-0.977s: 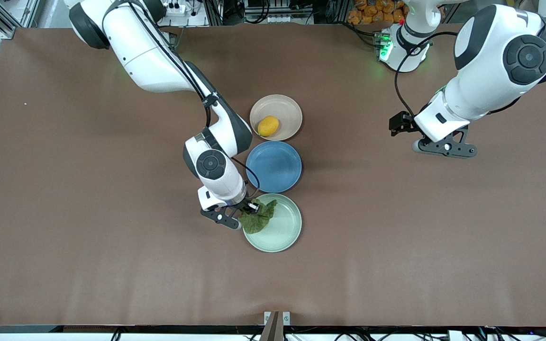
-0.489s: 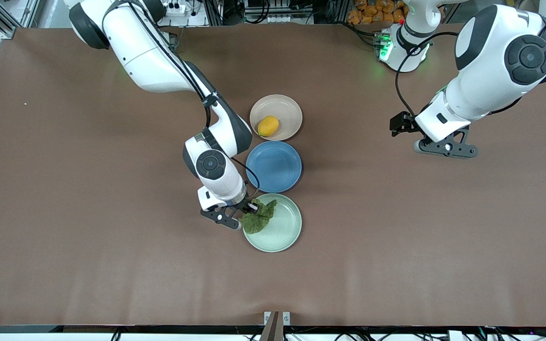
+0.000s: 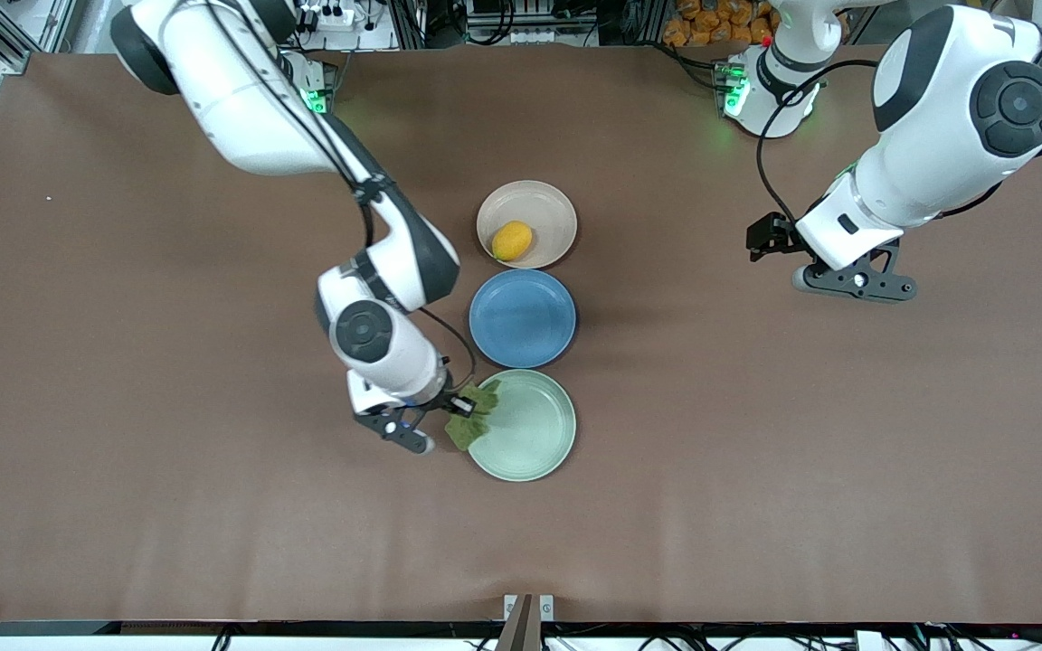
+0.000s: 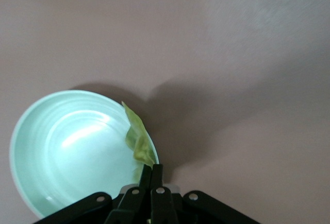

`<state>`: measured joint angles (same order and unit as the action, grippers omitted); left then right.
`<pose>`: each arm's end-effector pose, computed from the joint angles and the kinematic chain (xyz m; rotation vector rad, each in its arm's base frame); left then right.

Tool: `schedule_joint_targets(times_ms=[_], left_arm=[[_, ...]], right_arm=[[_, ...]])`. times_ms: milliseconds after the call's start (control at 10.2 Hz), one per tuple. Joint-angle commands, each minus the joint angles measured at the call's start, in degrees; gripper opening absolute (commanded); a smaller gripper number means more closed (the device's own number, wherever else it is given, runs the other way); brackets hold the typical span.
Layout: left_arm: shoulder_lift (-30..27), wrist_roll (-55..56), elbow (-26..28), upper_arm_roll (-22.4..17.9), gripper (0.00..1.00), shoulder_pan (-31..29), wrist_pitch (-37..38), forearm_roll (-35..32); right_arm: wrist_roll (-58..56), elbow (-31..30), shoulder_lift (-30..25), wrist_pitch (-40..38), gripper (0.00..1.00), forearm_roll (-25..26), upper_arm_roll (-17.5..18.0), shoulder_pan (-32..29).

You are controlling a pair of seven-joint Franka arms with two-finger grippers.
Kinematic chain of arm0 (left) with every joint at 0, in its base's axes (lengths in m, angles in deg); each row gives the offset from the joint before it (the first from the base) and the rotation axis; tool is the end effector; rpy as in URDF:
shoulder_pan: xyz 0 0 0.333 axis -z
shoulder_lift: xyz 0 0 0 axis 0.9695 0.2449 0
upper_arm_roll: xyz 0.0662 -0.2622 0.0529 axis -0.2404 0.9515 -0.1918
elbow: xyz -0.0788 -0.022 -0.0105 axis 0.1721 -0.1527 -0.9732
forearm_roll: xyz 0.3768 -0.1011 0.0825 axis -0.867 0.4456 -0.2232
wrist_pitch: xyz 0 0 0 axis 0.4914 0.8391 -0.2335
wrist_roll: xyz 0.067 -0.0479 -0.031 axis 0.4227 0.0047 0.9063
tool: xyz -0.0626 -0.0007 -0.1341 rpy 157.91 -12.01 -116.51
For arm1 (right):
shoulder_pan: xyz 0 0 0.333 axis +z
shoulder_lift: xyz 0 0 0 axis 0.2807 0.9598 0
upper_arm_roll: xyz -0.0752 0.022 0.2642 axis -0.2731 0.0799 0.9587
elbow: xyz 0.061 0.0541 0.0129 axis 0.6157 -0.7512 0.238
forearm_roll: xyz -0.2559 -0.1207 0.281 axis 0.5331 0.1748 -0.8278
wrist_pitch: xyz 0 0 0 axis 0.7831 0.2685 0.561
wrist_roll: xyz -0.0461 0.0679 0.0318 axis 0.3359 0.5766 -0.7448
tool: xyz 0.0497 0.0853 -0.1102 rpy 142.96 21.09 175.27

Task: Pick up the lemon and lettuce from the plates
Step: 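Lift the lettuce off the plate and carry it away with the right gripper, then lower the lettuce with the right gripper while the left gripper reaches the lemon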

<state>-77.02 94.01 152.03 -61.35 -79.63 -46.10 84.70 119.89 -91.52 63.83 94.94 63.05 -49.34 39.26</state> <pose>0.5353 -0.1790 0.4215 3.0489 -0.2159 -0.1572 0.6511 0.3622 0.2227 -2.8967 0.7200 0.0348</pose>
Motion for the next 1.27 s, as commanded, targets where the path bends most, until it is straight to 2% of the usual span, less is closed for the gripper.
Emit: schedule_joint_targets(times_ms=[0,98,195,293,391,586,782,879,977,1075,1172], left_arm=[[-0.3,2.6,0.3,0.7,1.0,1.2,-0.4,1.1],[0.1,5.4,0.3,1.0,1.0,2.9,-0.8,2.3],[0.2,8.7,0.3,1.2,1.0,4.6,-0.8,2.6],[0.2,11.7,0.4,1.5,1.0,6.8,-0.8,2.6],[0.8,15.6,0.4,1.6,1.0,9.4,-1.3,2.8],[3.1,24.9,0.5,1.7,1.0,16.0,-4.7,3.4],[8.2,38.8,0.4,1.8,1.0,24.4,-12.4,2.5],[10.9,43.5,0.4,1.8,1.0,27.3,-16.2,0.9],[13.6,48.5,0.4,1.8,1.0,30.3,-20.0,-1.8],[16.6,53.5,0.4,1.7,1.0,33.3,-23.4,-4.6],[19.5,57.5,0.4,1.8,1.0,35.3,-25.5,-8.2]], right_arm=[[-6.1,2.2,-3.9,-9.5,0.0,-1.0,9.9,-11.8],[-9.8,2.2,-5.5,-13.6,0.0,-0.9,15.4,-18.2],[-14.1,1.8,-7.5,-18.3,0.0,-0.6,19.0,-24.0],[-19.5,1.3,-8.8,-22.0,0.0,-0.5,19.9,-27.5],[-25.2,0.1,-10.4,-24.5,0.0,-0.5,19.9,-30.4],[-36.1,-6.2,-12.7,-24.1,0.0,-0.8,20.0,-37.2],[-42.1,-9.6,-12.8,-23.3,0.0,-1.0,20.1,-41.4],[-44.6,-12.4,-12.6,-22.2,0.0,-2.0,20.2,-44.3],[-47.9,-14.0,-12.4,-21.8,0.0,-7.0,19.9,-47.2],[-50.0,-16.2,-12.4,-20.5,0.0,-7.4,19.6,-47.8],[-51.3,-20.2,-12.4,-15.4,0.0,-7.4,19.6,-49.0]])
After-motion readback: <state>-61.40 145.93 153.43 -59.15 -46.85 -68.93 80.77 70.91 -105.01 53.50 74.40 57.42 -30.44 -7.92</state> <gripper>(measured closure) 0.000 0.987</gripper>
